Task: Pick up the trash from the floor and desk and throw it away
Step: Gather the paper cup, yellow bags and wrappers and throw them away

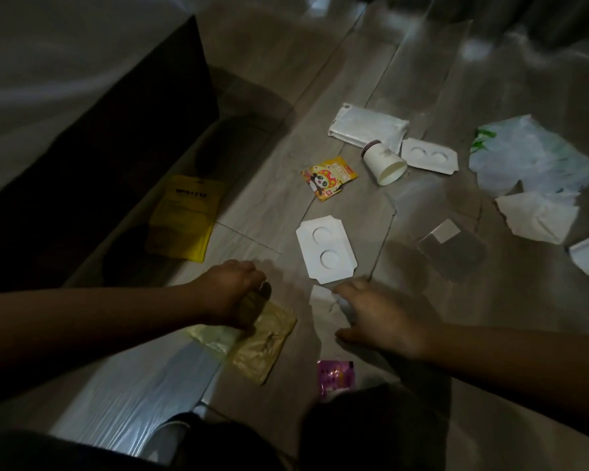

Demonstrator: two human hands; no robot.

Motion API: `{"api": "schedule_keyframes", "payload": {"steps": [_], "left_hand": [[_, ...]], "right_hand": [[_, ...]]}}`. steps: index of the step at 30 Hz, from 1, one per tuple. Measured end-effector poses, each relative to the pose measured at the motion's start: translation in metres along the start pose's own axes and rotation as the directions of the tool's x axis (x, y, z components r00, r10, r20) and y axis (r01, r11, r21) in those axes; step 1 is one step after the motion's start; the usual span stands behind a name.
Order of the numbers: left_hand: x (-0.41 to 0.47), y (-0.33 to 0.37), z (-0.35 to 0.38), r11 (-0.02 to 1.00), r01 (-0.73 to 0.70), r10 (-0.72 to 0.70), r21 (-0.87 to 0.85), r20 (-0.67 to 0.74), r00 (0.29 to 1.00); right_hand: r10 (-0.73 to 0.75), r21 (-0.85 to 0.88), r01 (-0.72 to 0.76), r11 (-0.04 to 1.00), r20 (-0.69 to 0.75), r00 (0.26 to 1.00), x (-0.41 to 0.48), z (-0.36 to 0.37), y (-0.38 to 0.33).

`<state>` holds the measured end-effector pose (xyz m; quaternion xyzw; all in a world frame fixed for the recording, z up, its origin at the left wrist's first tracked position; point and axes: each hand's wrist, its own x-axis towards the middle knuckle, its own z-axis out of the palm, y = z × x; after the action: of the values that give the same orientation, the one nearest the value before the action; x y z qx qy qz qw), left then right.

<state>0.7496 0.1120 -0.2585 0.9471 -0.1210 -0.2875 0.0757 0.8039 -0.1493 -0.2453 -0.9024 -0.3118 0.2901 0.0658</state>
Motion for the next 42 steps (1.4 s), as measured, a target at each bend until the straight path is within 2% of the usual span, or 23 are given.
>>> {"api": "schedule_keyframes", "payload": {"steps": [7, 11, 15, 18, 21, 24, 27, 31, 35, 39, 42], "left_hand": [[0.006, -0.01, 0.015, 0.998, 0.041, -0.04, 0.055, -0.02, 0.999], [0.008, -0.018, 0.027, 0.995, 0.068, -0.061, 0.074, -0.088, 0.994], [0.008, -0.024, 0.033, 0.988, 0.141, -0.135, 0.062, -0.086, 0.987], [0.011, -0.029, 0.03, 0.98, 0.191, -0.189, 0.051, -0.051, 0.981], [0.012, -0.037, 0.026, 0.964, 0.238, -0.239, -0.115, 0.01, 0.971], [0.009, -0.045, 0.022, 0.888, 0.335, -0.336, -0.315, 0.055, 0.94], [0.004, -0.053, 0.017, 0.862, 0.364, -0.387, -0.354, 0.007, 0.922], [0.0, -0.062, 0.006, 0.809, 0.374, -0.446, -0.453, -0.06, 0.893], [-0.004, -0.072, -0.004, 0.75, 0.42, -0.539, -0.51, -0.104, 0.836], [-0.009, -0.085, -0.007, 0.696, 0.449, -0.615, -0.561, -0.142, 0.776], [-0.01, -0.093, -0.009, 0.581, 0.46, -0.673, -0.671, -0.078, 0.736]], "right_hand": [[-0.014, 0.052, 0.014, 0.999, -0.001, 1.0, 0.014, 0.031, 0.006], [-0.023, -0.006, 0.023, 1.0, -0.016, 1.0, 0.024, 0.039, 0.014], [0.033, 0.144, -0.035, 0.989, 0.018, 0.999, 0.03, 0.041, 0.02], [-0.011, 0.142, 0.014, 0.99, -0.023, 1.0, 0.035, 0.038, 0.023], [-0.021, 0.204, 0.044, 0.978, -0.115, 0.993, 0.04, 0.023, 0.022], [-0.039, 0.301, 0.095, 0.949, -0.186, 0.982, 0.045, 0.004, 0.017], [-0.011, 0.357, 0.086, 0.93, -0.205, 0.979, 0.054, -0.012, 0.015], [0.121, 0.398, 0.01, 0.917, -0.304, 0.945, 0.078, -0.034, 0.017], [0.166, 0.319, -0.069, 0.945, -0.286, 0.944, 0.093, -0.046, 0.021], [0.01, 0.115, 0.01, 0.993, -0.172, 0.985, 0.091, -0.035, 0.021], [-0.024, -0.052, 0.019, 0.998, -0.112, 0.993, 0.097, -0.018, 0.019]]}}
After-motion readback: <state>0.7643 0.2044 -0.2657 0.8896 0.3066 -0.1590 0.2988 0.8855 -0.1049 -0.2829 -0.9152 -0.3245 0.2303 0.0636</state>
